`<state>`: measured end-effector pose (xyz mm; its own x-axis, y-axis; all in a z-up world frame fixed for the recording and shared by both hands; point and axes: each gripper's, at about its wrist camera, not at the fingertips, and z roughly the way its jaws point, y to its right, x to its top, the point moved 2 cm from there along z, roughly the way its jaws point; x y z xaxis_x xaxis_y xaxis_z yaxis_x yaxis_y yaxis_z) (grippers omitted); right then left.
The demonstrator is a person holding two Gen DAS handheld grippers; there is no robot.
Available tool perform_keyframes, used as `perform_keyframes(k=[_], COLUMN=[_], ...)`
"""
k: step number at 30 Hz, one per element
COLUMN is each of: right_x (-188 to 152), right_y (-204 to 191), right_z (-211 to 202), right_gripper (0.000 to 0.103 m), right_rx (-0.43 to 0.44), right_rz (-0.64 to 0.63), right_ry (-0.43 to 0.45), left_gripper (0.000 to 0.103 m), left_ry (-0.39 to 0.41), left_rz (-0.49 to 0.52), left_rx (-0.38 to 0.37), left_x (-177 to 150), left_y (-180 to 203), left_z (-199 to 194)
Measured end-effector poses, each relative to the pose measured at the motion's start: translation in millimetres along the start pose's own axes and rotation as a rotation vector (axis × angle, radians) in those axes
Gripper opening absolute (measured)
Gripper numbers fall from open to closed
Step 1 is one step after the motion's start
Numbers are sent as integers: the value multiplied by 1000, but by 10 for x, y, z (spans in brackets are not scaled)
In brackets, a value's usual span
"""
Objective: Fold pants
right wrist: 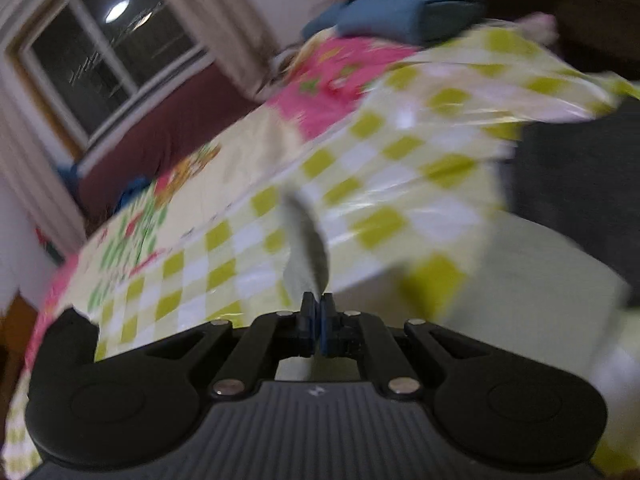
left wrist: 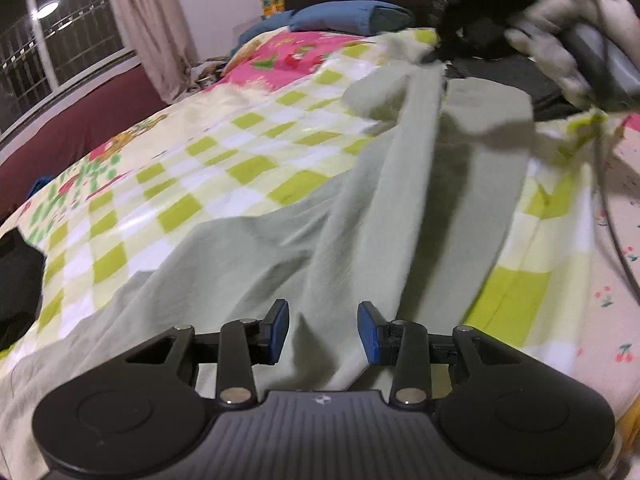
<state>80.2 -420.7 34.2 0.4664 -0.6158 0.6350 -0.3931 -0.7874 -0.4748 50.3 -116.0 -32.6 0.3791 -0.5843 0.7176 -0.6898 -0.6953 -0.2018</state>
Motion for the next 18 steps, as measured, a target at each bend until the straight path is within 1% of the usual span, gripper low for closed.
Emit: perform_keyframes(k=[2, 3, 4, 6, 7, 10, 11, 12, 14, 17, 18], right_x=[-135, -203, -258, -327, -338, -312, -295, -275, -234, -183, -165], right_y=[300, 450, 568, 752, 809, 894, 909, 920, 933, 995, 988], right_z=[1, 11, 25, 65, 83, 174, 206, 230, 297, 346, 334], right_gripper=[4, 4, 4, 11, 11, 12, 16, 24, 30, 30, 23], right_rx=[-61, -69, -57, -17, -1, 33, 39, 45, 55, 63, 50], right_rz=[29, 69, 114, 197, 227, 272, 278, 285, 300, 322, 307], right_ry=[-29, -45, -56, -65, -60, -35, -28, -26, -24, -31, -23], left_gripper=[52, 52, 52, 52, 52, 52, 52, 52, 52, 52, 52], left_ry=[-8, -11, -16, -25, -29, -40, -43, -46, -50, -52, -52], left_rz=[36, 56, 77, 112, 124, 150, 153, 154, 157, 163, 165], left_rx=[-6, -6, -6, -2, -3, 2, 3, 4, 7, 10, 9], left_x=[32, 45, 55, 71, 80, 115, 127, 137, 161, 193, 198], left_y=[131, 193, 247, 338, 366, 430, 443, 455, 474, 496, 503], left_z=[30, 36, 44, 51, 57, 74, 81, 87, 104, 127, 134])
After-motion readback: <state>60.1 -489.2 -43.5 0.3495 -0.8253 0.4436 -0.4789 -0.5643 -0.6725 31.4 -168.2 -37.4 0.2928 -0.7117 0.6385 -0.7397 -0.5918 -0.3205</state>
